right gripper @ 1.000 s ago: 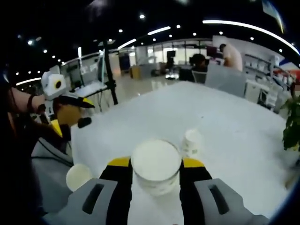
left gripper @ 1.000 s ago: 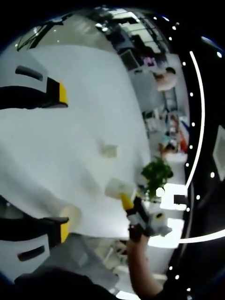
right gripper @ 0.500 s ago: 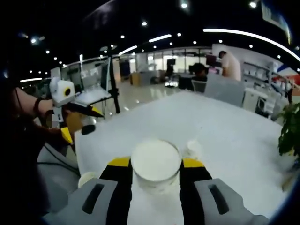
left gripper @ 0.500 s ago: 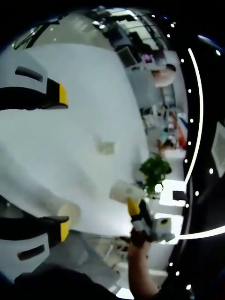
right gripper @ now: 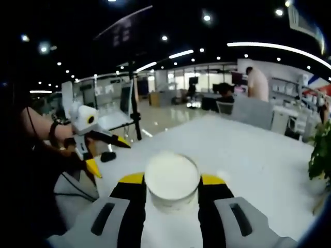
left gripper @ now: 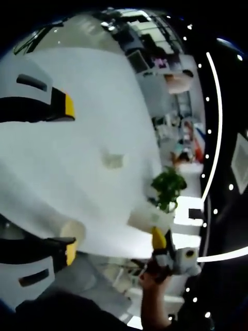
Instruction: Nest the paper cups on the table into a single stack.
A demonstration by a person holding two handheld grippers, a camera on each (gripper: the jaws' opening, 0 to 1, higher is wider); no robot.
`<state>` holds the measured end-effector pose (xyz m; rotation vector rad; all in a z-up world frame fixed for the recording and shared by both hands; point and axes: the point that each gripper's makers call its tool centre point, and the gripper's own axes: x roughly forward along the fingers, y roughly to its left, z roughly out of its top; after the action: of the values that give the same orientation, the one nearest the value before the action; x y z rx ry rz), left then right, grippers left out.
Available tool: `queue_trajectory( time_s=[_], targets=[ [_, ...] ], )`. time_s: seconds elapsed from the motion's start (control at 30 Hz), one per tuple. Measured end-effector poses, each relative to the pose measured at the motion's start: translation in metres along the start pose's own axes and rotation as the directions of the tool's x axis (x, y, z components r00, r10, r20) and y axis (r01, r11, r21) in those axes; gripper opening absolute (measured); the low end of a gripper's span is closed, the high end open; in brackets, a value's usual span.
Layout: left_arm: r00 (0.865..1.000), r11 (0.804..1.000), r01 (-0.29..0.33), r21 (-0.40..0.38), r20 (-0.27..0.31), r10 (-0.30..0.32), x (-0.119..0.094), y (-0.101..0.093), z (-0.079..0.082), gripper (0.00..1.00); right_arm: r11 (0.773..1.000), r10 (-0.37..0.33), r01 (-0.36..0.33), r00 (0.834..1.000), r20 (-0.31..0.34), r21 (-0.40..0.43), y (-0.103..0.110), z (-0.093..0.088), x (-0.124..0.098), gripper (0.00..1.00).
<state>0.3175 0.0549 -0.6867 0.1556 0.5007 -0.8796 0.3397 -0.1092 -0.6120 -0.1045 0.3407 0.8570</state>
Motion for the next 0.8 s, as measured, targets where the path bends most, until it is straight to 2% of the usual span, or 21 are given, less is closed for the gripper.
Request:
queue_trajectory(
  time_s=[0.33, 0.53, 0.8],
  targets=[
    [0.999, 0.998, 0.024, -0.056, 0.034, -0.022, 0.0, -0.008, 0.004, 0.88, 1.0, 0.014, -0.015, 1.0, 0.025, 0.028, 0.008, 0.0, -0.001, 0.35],
    [0.996, 0.995, 0.063, -0.073, 0.068, -0.058, 0.002, -0.022, 0.012, 0.83, 0.999, 0.023, -0.024, 0.999, 0.042, 0.03, 0.012, 0.005, 0.0, 0.35],
    [0.988, 0.988, 0.119, -0.095, 0.106, -0.108, 0.007, -0.04, 0.021, 0.83, 0.998, 0.034, -0.037, 0.997, 0.069, 0.047, 0.016, 0.011, 0.001, 0.35]
  ],
)
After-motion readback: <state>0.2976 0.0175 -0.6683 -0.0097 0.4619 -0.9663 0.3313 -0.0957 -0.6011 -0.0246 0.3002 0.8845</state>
